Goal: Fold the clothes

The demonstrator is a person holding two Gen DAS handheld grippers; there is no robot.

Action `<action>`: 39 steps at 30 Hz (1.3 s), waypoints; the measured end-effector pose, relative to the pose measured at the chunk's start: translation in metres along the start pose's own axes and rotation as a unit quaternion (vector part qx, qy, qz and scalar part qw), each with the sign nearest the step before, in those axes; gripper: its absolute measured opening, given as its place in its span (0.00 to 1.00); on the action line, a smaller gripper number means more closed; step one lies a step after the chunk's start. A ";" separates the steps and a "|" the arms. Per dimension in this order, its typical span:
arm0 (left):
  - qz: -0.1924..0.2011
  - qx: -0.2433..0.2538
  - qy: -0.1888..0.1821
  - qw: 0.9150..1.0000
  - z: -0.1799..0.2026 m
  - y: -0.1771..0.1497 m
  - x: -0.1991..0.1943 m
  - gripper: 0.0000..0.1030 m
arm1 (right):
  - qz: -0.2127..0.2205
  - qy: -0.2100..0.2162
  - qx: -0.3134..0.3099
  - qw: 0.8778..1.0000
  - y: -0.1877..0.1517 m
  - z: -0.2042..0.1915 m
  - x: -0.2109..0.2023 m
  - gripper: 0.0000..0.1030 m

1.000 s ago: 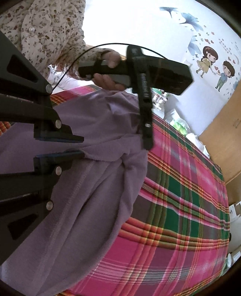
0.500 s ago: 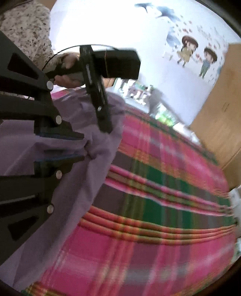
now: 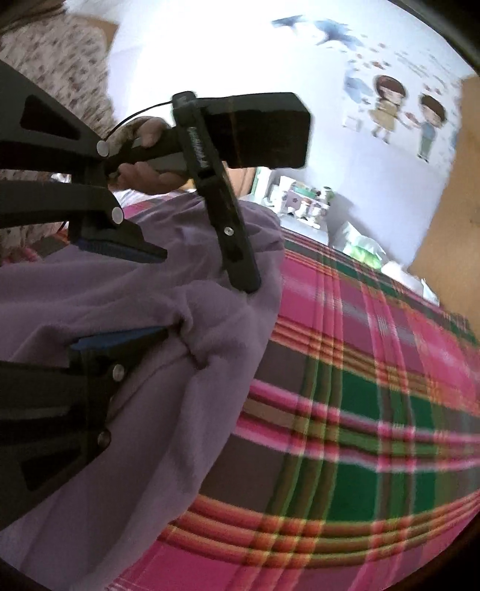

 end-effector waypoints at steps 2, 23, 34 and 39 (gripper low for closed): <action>0.000 -0.002 -0.001 1.000 0.000 0.000 0.001 0.25 | 0.006 0.001 0.003 1.000 0.002 0.001 0.002 0.35; 0.001 -0.012 -0.014 1.000 -0.002 0.003 0.004 0.24 | 0.040 0.024 0.070 0.996 0.015 0.011 0.006 0.38; 0.018 -0.007 -0.013 1.000 -0.001 0.008 0.001 0.25 | 0.153 0.027 0.060 0.986 0.037 0.012 -0.027 0.39; 0.016 -0.006 -0.013 1.000 -0.001 0.009 0.003 0.25 | 0.147 0.017 0.071 0.986 0.042 0.018 -0.034 0.40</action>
Point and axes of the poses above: each gripper's, at about its wrist camera, not at the fingertips, and x roughly the way its jaws point, z to its right, y to its top, the point moved 5 cm from there along x, roughly the way its jaws point, and after that the axes turned 4 degrees about z, right-handed, at the moved point
